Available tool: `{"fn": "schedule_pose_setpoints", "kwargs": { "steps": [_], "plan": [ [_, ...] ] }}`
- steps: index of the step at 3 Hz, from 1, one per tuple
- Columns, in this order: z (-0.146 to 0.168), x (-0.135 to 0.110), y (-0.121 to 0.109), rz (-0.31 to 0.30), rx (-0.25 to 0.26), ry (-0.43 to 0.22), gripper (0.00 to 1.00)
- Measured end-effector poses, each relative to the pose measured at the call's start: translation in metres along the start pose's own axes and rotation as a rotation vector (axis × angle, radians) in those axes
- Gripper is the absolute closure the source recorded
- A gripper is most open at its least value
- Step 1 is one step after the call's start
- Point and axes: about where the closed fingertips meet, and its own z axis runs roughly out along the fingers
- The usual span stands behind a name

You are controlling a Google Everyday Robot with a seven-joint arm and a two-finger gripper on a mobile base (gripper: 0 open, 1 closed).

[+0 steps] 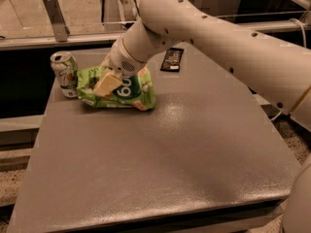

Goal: Move green rice chip bag near 7up can

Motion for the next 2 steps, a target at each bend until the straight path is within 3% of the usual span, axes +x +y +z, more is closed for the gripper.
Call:
{"fn": "schedule_pose_setpoints", "kwargs": {
  "steps": [1, 2],
  "plan": [
    [-0.001, 0.003, 0.000, 0.006, 0.005, -0.004, 0.00],
    [-0.032, 0.008, -0.007, 0.019, 0.058, -0.041, 0.00]
  ]
}}
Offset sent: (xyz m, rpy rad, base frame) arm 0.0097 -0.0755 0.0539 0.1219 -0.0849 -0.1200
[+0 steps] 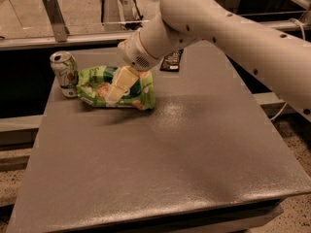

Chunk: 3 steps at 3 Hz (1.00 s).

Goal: Move green rice chip bag near 7up can

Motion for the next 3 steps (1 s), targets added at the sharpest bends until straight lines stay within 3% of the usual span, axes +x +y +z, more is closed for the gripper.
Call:
{"fn": "schedule_pose_setpoints", "kwargs": {
  "steps": [1, 3],
  "plan": [
    [-0.051, 0.005, -0.001, -0.001, 0.062, -0.059, 0.00],
    [-0.156, 0.059, 0.019, -0.004, 0.216, -0.251, 0.00]
  ]
}}
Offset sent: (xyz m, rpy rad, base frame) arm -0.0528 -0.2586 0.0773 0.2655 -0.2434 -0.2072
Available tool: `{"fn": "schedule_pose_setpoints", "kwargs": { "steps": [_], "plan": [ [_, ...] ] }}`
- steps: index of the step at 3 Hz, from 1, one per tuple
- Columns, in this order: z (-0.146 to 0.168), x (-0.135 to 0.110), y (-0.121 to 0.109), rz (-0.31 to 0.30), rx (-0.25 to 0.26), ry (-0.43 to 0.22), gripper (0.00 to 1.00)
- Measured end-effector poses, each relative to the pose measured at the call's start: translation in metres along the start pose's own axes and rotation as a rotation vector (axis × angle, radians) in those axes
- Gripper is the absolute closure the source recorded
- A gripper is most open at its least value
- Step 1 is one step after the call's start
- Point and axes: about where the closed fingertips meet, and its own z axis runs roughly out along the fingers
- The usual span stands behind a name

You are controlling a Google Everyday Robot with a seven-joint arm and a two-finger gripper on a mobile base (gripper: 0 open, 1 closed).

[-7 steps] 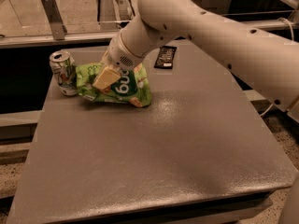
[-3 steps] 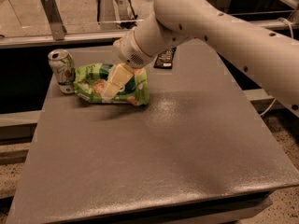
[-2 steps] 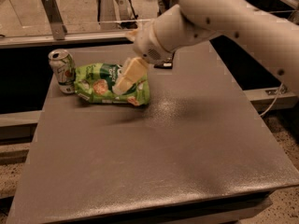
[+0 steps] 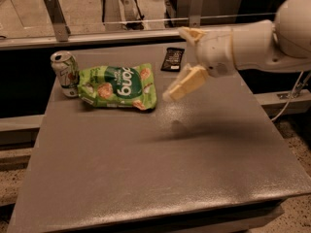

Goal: Move green rice chip bag near 7up can

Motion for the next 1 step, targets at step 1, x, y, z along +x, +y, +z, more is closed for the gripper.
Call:
{"fn": "schedule_pose_setpoints", "kwargs": {
  "steps": [1],
  "plan": [
    [-0.0409, 0.0120, -0.0050, -0.001, 0.070, -0.006, 0.00]
  ]
}}
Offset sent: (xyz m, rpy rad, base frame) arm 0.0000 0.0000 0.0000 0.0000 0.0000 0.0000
